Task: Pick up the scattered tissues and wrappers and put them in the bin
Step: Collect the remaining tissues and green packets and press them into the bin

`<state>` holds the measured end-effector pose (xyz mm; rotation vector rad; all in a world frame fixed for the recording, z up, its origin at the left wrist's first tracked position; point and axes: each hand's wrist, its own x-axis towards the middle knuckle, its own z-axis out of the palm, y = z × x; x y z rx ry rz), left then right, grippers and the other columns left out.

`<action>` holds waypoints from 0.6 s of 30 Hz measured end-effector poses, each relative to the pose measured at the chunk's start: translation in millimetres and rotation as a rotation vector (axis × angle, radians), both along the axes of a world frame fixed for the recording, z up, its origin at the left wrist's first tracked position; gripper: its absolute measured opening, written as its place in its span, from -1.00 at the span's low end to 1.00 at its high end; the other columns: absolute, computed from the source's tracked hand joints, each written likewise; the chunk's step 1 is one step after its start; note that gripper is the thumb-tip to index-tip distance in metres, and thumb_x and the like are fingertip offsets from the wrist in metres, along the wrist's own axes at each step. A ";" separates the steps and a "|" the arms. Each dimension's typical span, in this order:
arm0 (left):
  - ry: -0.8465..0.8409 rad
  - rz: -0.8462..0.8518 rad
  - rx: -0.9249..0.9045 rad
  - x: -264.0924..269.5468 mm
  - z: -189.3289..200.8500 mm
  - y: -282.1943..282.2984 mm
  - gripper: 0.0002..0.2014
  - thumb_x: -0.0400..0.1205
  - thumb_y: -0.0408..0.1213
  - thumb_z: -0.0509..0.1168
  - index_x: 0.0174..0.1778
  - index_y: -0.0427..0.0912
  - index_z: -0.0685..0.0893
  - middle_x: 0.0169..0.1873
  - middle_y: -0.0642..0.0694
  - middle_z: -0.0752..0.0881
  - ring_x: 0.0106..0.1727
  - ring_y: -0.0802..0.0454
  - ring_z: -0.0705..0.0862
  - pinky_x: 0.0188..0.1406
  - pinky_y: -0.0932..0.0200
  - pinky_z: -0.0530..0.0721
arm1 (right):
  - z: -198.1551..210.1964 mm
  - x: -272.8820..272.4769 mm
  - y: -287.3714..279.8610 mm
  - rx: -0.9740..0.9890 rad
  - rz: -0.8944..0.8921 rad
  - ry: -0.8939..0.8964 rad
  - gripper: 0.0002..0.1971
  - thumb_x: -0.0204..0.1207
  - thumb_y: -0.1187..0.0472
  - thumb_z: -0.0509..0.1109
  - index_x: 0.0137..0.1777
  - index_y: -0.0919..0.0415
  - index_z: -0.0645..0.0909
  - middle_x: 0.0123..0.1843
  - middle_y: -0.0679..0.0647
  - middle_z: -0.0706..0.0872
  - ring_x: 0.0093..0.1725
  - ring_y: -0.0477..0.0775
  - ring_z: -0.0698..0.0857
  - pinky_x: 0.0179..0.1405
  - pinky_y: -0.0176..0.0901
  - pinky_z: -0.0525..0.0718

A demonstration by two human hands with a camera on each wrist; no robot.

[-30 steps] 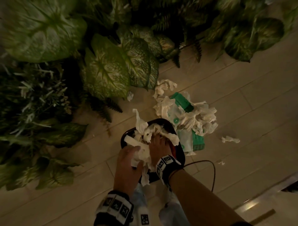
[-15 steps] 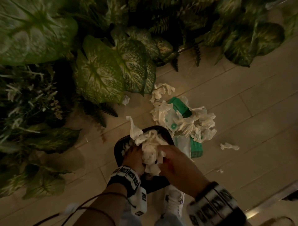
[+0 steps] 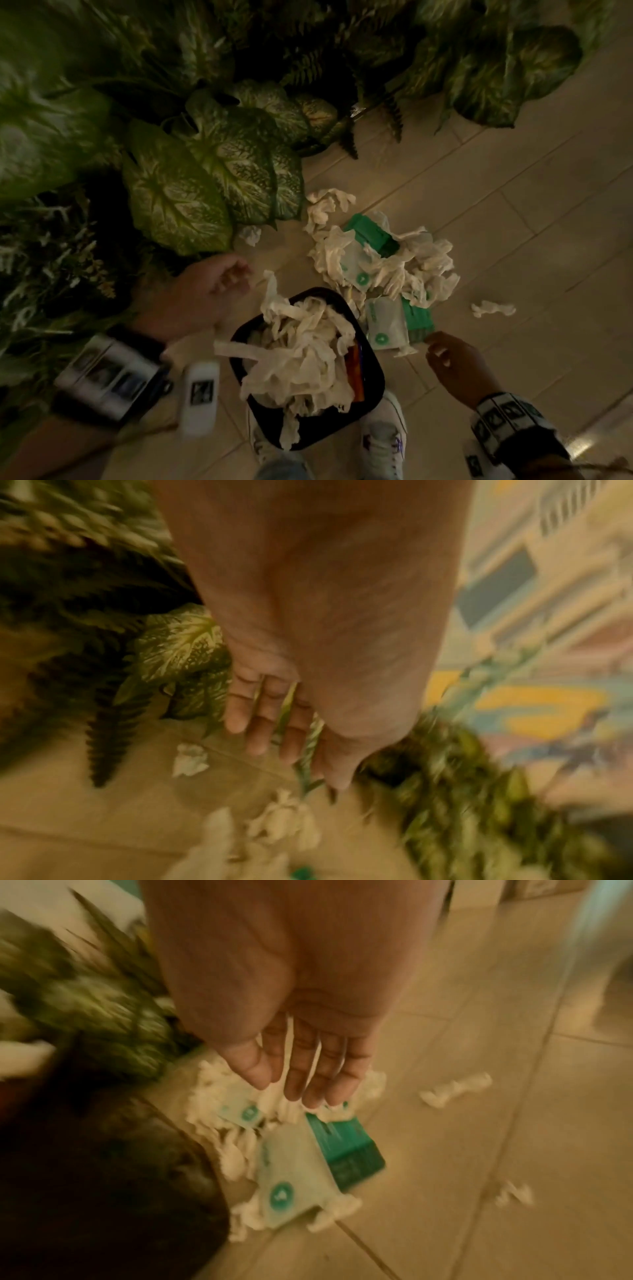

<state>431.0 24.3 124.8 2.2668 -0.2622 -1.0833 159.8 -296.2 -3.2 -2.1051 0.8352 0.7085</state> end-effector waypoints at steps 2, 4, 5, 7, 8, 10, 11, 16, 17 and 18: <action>0.016 -0.125 0.073 21.5 -60.2 -10.5 -0.86 0.62 -0.24 0.29 0.05 0.05 0.59 0.20 -0.06 0.65 0.20 0.01 0.63 0.16 0.04 0.63 | -31.3 -9.5 -5.0 -0.009 -0.032 0.114 -0.81 0.47 0.29 0.35 -0.04 -0.04 0.54 -0.15 0.07 0.69 -0.28 0.04 0.62 -0.23 -0.18 0.58; 0.032 -0.232 0.146 38.6 -119.5 -20.8 -0.80 0.63 -0.27 0.26 0.15 0.01 0.57 0.35 -0.17 0.53 0.34 -0.10 0.55 0.29 -0.04 0.57 | -60.1 -17.4 -10.0 -0.034 -0.077 0.206 -0.85 0.47 0.27 0.35 -0.03 0.03 0.56 -0.11 0.13 0.69 -0.20 0.12 0.63 -0.07 -0.06 0.65; 0.007 -0.260 0.191 45.3 -145.4 -24.8 -0.76 0.63 -0.27 0.27 0.22 -0.04 0.57 0.40 -0.21 0.48 0.41 -0.16 0.50 0.35 -0.08 0.53 | -72.1 -19.6 -10.9 -0.051 -0.094 0.237 -0.85 0.47 0.27 0.36 0.01 0.08 0.59 -0.07 0.16 0.69 -0.14 0.15 0.64 -0.01 -0.04 0.65; -0.062 -0.280 0.269 58.6 -186.5 -34.7 -0.61 0.62 -0.27 0.29 0.39 -0.15 0.48 0.47 -0.26 0.42 0.48 -0.22 0.42 0.42 -0.09 0.47 | -94.2 -20.7 -11.8 -0.109 -0.147 0.224 -0.76 0.46 0.27 0.39 0.13 0.19 0.61 0.05 0.24 0.67 0.01 0.26 0.66 0.07 0.02 0.63; -0.088 -0.305 0.320 65.1 -202.1 -37.9 -0.52 0.62 -0.25 0.30 0.47 -0.17 0.41 0.50 -0.28 0.41 0.50 -0.23 0.41 0.43 -0.10 0.46 | -102.0 -19.0 -10.2 -0.141 -0.184 0.185 -0.69 0.43 0.28 0.42 0.19 0.22 0.60 0.10 0.28 0.64 0.06 0.33 0.66 0.10 0.09 0.64; -0.120 -0.386 0.424 79.6 -230.1 -41.2 -0.38 0.59 -0.19 0.32 0.56 -0.16 0.27 0.53 -0.29 0.37 0.52 -0.26 0.38 0.45 -0.12 0.44 | -115.7 -14.4 -5.6 -0.193 -0.247 0.107 -0.55 0.36 0.26 0.50 0.27 0.21 0.56 0.17 0.34 0.58 0.08 0.41 0.64 0.11 0.18 0.63; -0.120 -0.420 0.466 85.6 -243.4 -41.0 -0.34 0.58 -0.17 0.33 0.58 -0.15 0.23 0.54 -0.29 0.35 0.53 -0.27 0.36 0.46 -0.11 0.43 | -122.3 -13.6 -3.7 -0.208 -0.267 0.084 -0.46 0.33 0.23 0.54 0.32 0.21 0.51 0.22 0.36 0.54 0.12 0.43 0.60 0.14 0.21 0.62; -0.065 -0.520 0.543 106.0 -285.3 -36.0 -0.21 0.50 -0.21 0.45 0.59 -0.17 0.19 0.57 -0.26 0.27 0.53 -0.28 0.32 0.47 -0.10 0.39 | -151.3 -24.5 0.4 -0.233 -0.363 0.224 0.16 0.08 -0.18 0.65 0.61 0.04 0.03 0.60 0.27 0.02 0.52 0.45 0.19 0.39 0.39 0.43; -0.080 -0.501 0.513 110.3 -293.4 -31.3 -0.23 0.48 -0.25 0.48 0.56 -0.20 0.25 0.56 -0.27 0.30 0.51 -0.30 0.35 0.45 -0.12 0.40 | -158.0 -30.5 2.4 -0.234 -0.378 0.248 0.23 0.01 -0.29 0.62 0.61 -0.03 -0.03 0.62 0.24 -0.04 0.57 0.43 0.11 0.42 0.41 0.40; -0.107 -0.484 0.488 112.9 -299.2 -26.8 -0.30 0.47 -0.29 0.47 0.51 -0.22 0.34 0.52 -0.29 0.35 0.48 -0.31 0.38 0.44 -0.14 0.41 | -163.8 -36.4 4.8 -0.233 -0.399 0.252 0.27 -0.06 -0.40 0.57 0.60 -0.09 -0.06 0.63 0.21 -0.07 0.59 0.40 0.05 0.44 0.42 0.36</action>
